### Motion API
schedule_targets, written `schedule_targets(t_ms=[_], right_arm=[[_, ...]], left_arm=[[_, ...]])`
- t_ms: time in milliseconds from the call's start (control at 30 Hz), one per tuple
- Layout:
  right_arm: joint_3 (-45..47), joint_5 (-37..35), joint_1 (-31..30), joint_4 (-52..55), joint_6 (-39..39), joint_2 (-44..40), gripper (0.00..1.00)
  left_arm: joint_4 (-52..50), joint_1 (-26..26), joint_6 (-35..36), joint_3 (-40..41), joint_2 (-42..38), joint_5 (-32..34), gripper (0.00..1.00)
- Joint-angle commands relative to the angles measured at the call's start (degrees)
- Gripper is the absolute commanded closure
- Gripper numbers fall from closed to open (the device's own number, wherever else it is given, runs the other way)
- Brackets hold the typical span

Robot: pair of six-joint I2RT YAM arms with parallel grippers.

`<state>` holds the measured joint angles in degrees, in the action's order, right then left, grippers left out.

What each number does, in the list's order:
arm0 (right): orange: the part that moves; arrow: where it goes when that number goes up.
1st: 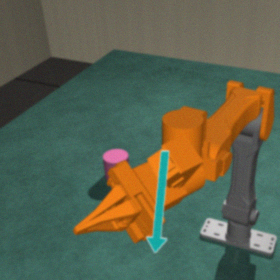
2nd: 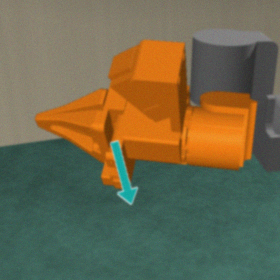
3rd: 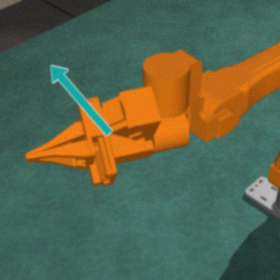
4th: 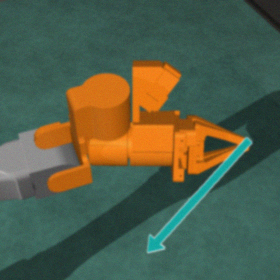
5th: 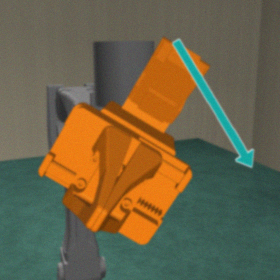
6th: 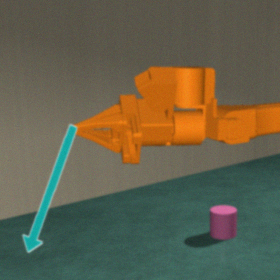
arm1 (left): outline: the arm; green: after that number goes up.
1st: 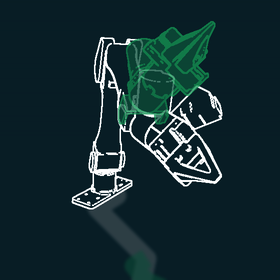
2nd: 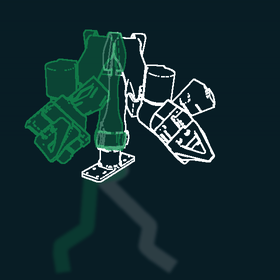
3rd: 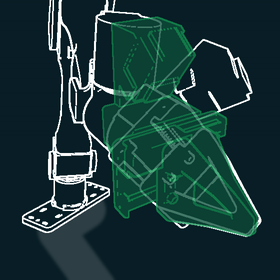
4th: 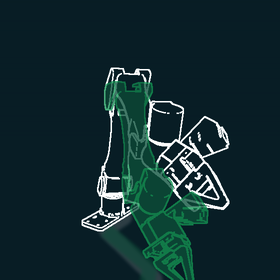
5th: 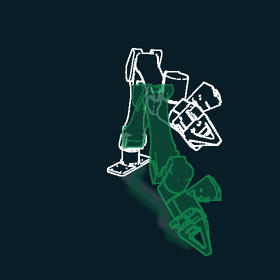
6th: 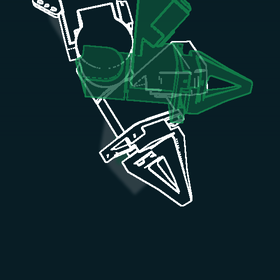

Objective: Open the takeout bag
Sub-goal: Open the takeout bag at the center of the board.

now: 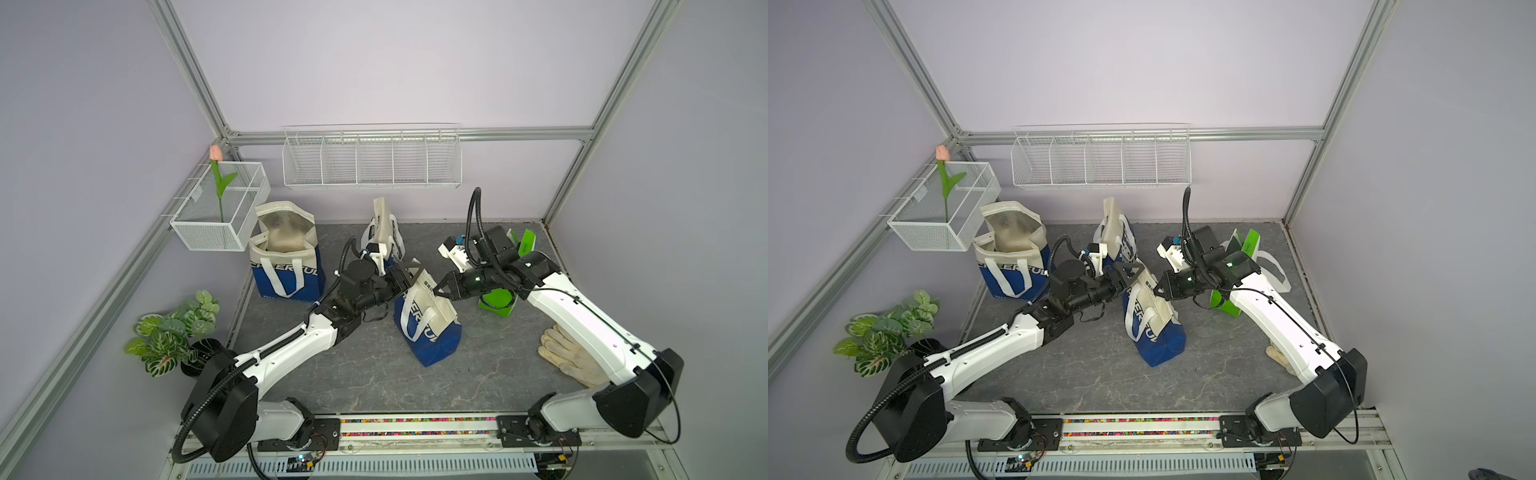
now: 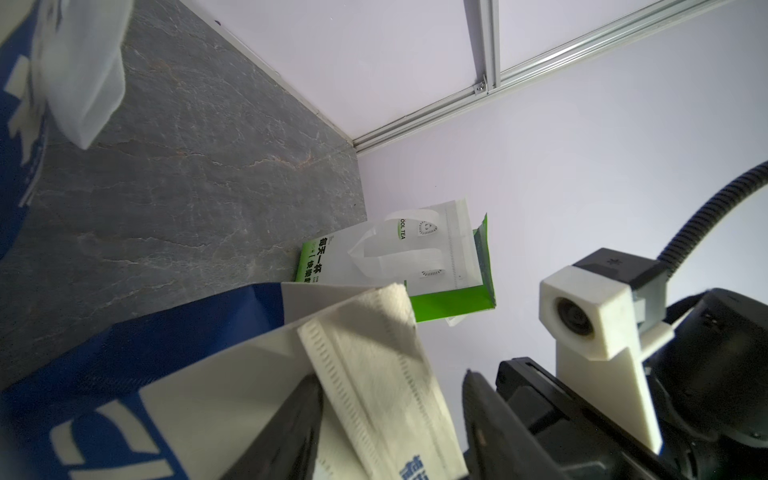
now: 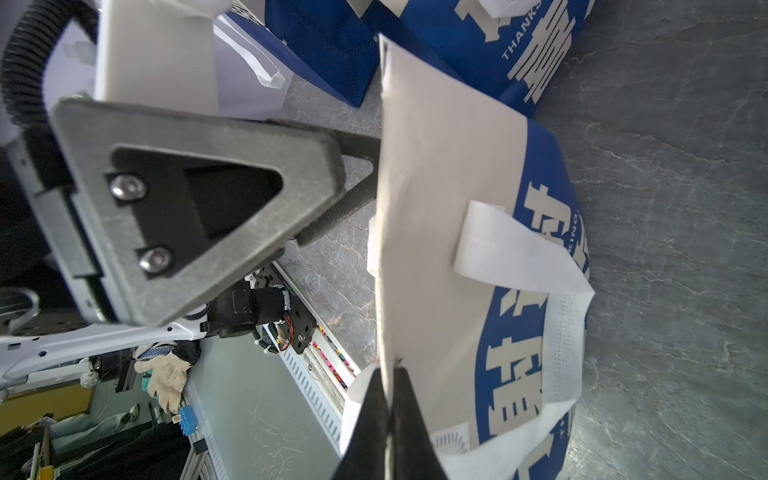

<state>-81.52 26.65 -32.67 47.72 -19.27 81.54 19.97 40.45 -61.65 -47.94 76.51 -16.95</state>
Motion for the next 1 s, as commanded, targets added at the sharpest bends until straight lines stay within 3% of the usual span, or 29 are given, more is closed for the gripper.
schedule_targets(t_ms=[0,167,300,500,600,700,800,967], right_arm=[[-0.43,2.78,0.23,-1.09,0.28,-0.43,0.93],[-0.66,1.83,0.54,0.12,0.54,-0.09,0.93],[-1.56,0.44,0.64,1.33,0.81,0.11,0.93],[-2.84,-0.76,0.51,2.96,1.15,0.46,0.93],[-3.34,-2.92,0.33,4.55,1.74,0.44,0.93],[-4.59,-9.38,-0.60,8.11,3.03,0.69,0.93],[-6.30,-20.41,-3.50,11.42,4.47,1.12,0.90],[-6.22,-34.96,-7.32,10.81,4.84,1.09,0.82]], left_arm=[[8.46,-0.25,0.83,1.69,0.89,-0.02,0.54],[12.79,-0.26,0.46,1.61,2.79,-1.78,0.61],[13.04,-0.28,0.60,0.81,3.82,-2.83,0.84],[8.98,-0.27,2.84,-0.85,3.14,-0.68,1.00],[4.14,-0.28,4.72,-2.68,1.72,2.02,1.00],[-3.92,0.81,6.41,-4.51,-2.47,7.43,1.00],[-11.48,2.96,7.03,-6.80,-7.05,10.78,1.00],[-17.07,4.86,2.21,-4.45,-13.37,14.06,1.00]])
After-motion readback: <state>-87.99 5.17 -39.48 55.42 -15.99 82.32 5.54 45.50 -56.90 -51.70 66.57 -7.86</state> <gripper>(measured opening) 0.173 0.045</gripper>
